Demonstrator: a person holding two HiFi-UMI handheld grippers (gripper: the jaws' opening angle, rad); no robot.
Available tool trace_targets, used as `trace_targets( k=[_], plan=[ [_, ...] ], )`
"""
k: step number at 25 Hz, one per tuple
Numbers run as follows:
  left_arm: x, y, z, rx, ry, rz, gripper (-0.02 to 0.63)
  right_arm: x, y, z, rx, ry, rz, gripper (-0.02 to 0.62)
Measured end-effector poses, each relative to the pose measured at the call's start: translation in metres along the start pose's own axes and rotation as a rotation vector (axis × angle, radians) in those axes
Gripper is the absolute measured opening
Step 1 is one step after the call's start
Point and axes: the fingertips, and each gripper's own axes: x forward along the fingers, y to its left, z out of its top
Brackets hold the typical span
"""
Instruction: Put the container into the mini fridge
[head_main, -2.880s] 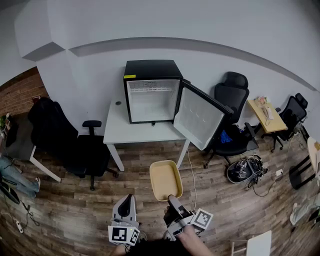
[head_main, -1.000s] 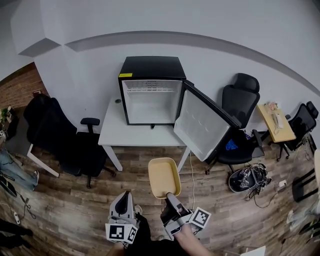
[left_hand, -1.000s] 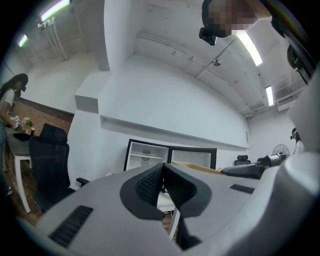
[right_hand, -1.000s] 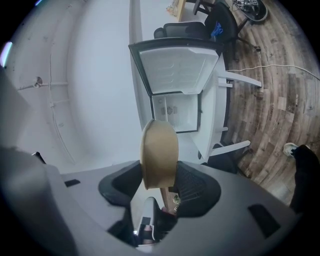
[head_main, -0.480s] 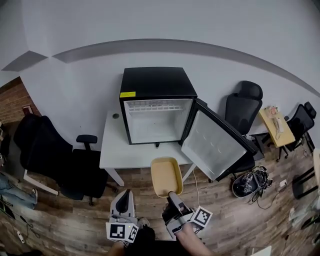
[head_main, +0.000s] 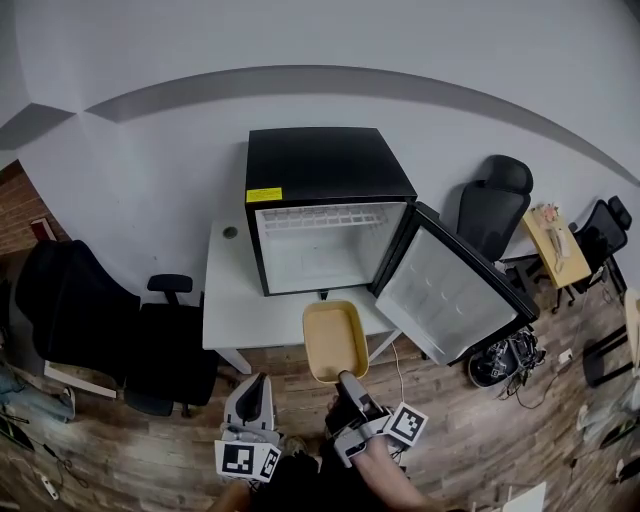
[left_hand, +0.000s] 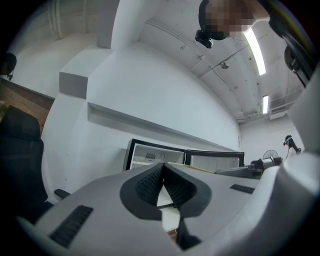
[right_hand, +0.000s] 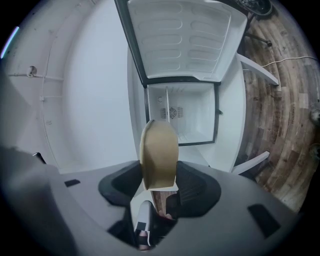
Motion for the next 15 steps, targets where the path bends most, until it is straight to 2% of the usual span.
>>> trace_targets(
  k=[15],
  plan=[
    [0.109,0.039,0.000,0.012,-0.023,0.015,0.008,0.116,-0.009,0.073,-0.013,0.011,0.015,0.218]
  ],
)
